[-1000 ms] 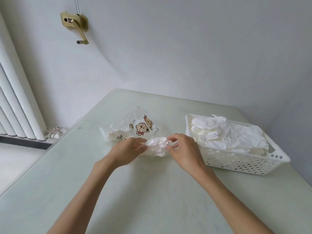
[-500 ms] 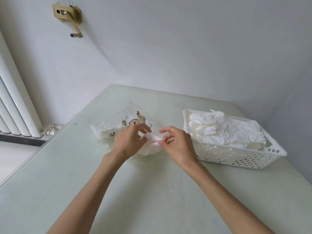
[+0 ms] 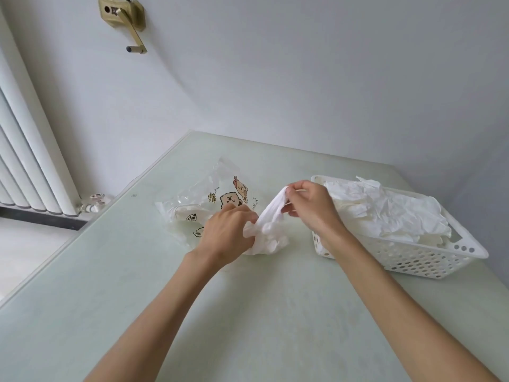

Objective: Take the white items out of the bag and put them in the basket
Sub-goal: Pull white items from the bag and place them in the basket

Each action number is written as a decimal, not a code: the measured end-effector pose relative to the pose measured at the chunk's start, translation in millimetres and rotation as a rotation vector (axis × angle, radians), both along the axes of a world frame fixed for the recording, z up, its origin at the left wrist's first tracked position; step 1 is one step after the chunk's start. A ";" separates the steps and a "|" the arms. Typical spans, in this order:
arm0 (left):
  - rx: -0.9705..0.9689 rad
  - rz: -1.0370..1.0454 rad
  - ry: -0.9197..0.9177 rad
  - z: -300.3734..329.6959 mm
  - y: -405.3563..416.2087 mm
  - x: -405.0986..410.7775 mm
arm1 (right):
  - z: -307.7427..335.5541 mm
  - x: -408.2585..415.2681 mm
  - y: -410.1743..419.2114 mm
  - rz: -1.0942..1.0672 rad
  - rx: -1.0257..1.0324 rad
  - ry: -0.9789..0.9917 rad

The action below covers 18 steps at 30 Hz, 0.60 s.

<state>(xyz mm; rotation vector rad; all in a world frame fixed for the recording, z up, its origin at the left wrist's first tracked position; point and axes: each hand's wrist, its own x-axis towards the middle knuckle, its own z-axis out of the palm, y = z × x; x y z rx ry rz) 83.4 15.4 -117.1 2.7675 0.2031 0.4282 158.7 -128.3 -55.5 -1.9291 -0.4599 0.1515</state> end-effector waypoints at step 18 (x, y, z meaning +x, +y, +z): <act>-0.193 -0.030 0.097 6.5 9.7 13.1 | 45.0 16.2 -35.2 -0.035 0.133 0.012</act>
